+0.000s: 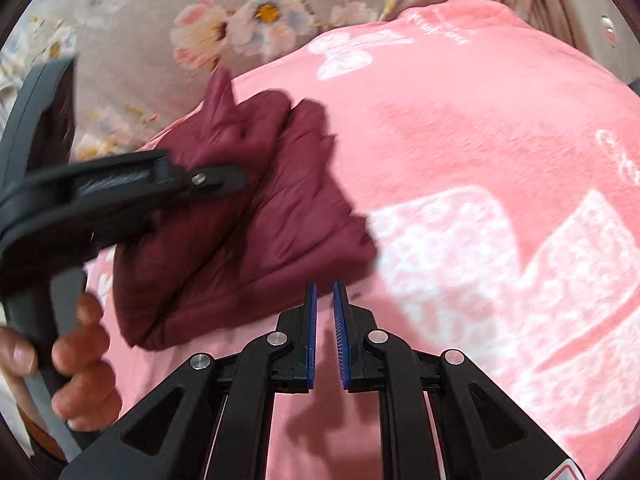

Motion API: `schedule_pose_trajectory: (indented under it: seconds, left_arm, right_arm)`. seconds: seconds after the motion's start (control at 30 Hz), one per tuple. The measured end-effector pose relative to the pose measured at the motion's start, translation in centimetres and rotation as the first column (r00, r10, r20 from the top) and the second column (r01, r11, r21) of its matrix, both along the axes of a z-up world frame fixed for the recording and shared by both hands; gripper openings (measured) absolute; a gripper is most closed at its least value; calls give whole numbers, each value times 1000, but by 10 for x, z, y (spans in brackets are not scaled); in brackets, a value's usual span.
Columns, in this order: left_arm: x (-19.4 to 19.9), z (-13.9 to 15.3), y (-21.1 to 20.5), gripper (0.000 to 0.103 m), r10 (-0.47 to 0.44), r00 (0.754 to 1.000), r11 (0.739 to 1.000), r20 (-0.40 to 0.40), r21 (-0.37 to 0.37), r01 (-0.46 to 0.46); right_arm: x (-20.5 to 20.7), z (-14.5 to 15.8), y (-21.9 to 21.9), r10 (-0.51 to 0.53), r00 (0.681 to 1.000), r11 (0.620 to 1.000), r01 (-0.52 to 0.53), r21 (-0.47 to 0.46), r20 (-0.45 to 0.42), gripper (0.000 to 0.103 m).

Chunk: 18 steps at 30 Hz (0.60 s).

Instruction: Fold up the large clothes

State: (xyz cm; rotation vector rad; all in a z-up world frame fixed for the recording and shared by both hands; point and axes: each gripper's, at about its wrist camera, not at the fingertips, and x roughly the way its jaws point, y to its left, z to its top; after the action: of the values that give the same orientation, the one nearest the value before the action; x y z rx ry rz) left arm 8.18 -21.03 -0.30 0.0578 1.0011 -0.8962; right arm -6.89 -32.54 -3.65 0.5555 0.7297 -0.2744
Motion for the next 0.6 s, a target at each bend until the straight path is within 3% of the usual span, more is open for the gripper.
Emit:
schedule_pose_trajectory:
  seconds: [0.03, 0.17, 0.23, 0.27, 0.3, 0.43, 0.6]
  left_arm:
    - [-1, 11, 8, 63, -5, 1000, 999, -12, -46, 4]
    - [6, 72, 50, 81, 58, 996, 980, 71, -192, -43]
    - [22, 102, 75, 87, 179, 973, 965, 144, -219, -145]
    - [29, 109, 80, 87, 218, 961, 960, 168, -213, -181]
    - [39, 115, 85, 87, 265, 945, 954, 194, -195, -227]
    - [85, 114, 104, 87, 402, 887, 916, 226, -103, -389]
    - [117, 95, 112, 87, 454, 863, 887, 222, -19, -461]
  right_arm:
    - [2, 11, -5, -6, 1000, 1000, 6, -16, 21, 13]
    - [30, 51, -31, 12, 991, 1000, -9, -19, 131, 16]
    - [47, 74, -35, 28, 982, 1000, -28, 0, 189, 29]
    - [53, 84, -37, 25, 977, 999, -29, 17, 212, 52]
    - [68, 95, -39, 18, 972, 999, -29, 42, 236, 66]
    - [134, 111, -45, 13, 983, 995, -31, 94, 181, 68]
    - [202, 77, -54, 33, 999, 958, -33, 284, 7, 68]
